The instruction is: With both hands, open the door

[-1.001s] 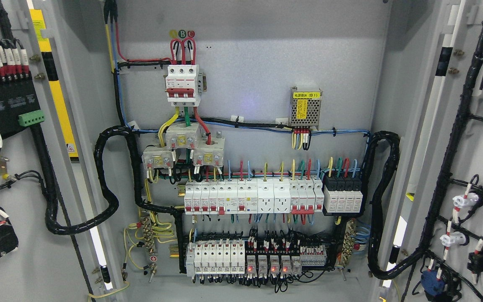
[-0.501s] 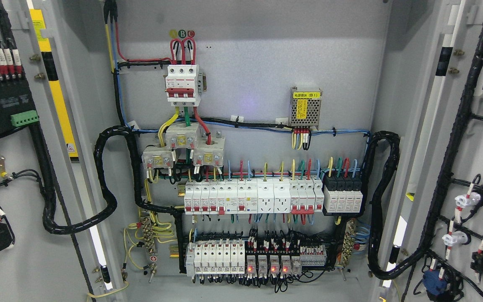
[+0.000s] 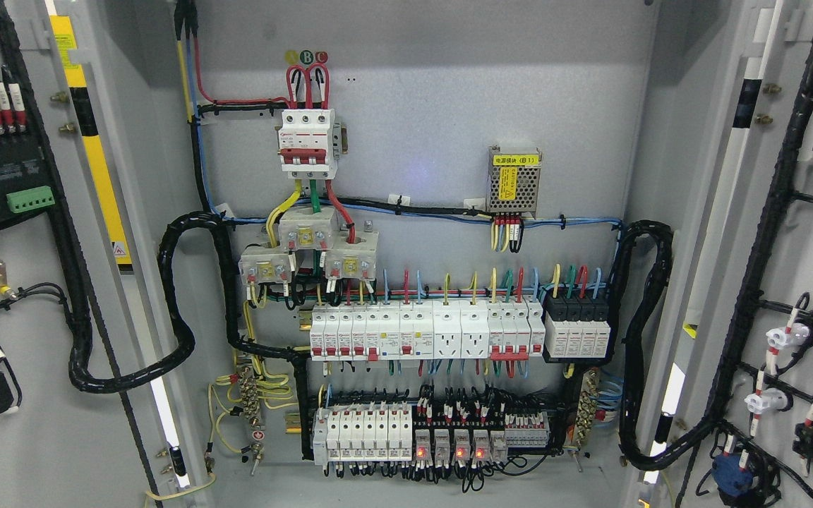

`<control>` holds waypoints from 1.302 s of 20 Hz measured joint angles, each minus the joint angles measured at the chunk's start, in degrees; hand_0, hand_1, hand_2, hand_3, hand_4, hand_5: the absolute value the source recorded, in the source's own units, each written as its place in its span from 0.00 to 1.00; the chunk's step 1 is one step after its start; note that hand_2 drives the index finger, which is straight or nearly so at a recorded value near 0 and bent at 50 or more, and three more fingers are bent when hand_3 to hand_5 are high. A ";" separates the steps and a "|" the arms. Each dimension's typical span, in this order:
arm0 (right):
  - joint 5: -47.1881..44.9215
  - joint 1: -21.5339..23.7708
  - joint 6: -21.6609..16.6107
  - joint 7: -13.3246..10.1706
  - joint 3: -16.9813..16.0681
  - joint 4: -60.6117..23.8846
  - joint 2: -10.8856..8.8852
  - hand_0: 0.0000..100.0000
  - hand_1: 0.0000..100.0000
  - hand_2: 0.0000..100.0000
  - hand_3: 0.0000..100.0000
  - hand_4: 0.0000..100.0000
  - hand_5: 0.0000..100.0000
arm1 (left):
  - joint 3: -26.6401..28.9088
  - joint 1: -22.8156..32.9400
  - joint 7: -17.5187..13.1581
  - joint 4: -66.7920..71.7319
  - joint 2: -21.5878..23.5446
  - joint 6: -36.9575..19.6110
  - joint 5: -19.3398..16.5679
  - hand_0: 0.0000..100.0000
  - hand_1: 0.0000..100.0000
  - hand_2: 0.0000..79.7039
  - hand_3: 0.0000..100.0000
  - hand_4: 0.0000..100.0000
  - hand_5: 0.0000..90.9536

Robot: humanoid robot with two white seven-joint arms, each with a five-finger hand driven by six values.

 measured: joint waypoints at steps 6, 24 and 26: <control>0.05 0.40 -0.39 -0.01 1.86 -1.17 -0.88 0.00 0.50 0.04 0.00 0.00 0.00 | -0.92 0.59 0.21 -0.93 0.22 0.39 -0.08 0.12 0.56 0.00 0.00 0.00 0.00; 7.19 5.14 -0.97 0.99 17.02 -1.39 -2.64 0.00 0.50 0.04 0.00 0.00 0.00 | -12.94 6.26 12.39 -14.13 -6.32 0.66 -8.34 0.12 0.56 0.00 0.00 0.00 0.00; 10.27 5.61 -0.97 1.02 19.93 0.72 -2.55 0.00 0.50 0.04 0.00 0.00 0.00 | -15.68 7.54 16.68 -13.43 -7.44 0.24 -10.88 0.12 0.56 0.00 0.00 0.00 0.00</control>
